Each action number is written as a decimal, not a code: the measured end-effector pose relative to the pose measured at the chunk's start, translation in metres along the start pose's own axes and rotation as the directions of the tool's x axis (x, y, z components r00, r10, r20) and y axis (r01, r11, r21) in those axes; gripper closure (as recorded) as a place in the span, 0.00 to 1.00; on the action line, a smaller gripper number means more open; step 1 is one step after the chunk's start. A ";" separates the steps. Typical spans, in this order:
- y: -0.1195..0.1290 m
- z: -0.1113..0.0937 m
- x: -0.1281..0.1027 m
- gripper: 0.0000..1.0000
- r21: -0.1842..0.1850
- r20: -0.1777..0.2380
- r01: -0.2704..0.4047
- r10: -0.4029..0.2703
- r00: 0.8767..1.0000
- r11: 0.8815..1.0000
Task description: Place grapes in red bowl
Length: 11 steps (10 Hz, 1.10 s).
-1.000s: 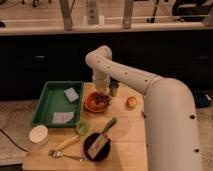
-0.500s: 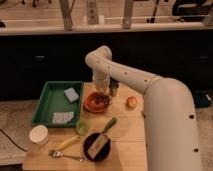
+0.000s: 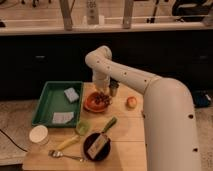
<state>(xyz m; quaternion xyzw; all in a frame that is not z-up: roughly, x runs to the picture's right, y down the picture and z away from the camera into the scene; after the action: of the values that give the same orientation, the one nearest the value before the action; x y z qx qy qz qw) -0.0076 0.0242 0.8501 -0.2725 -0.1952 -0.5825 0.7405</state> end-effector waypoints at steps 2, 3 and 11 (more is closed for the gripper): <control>-0.001 0.000 0.000 0.90 0.000 0.000 0.009 -0.009 1.000 1.000; -0.001 0.000 0.000 0.90 -0.001 0.000 0.014 -0.014 1.000 1.000; -0.001 0.002 0.001 0.90 -0.006 -0.003 0.054 -0.055 0.999 0.998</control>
<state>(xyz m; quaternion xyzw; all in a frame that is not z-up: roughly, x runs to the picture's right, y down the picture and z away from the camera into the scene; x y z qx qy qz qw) -0.0086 0.0243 0.8526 -0.2680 -0.1997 -0.6035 0.7240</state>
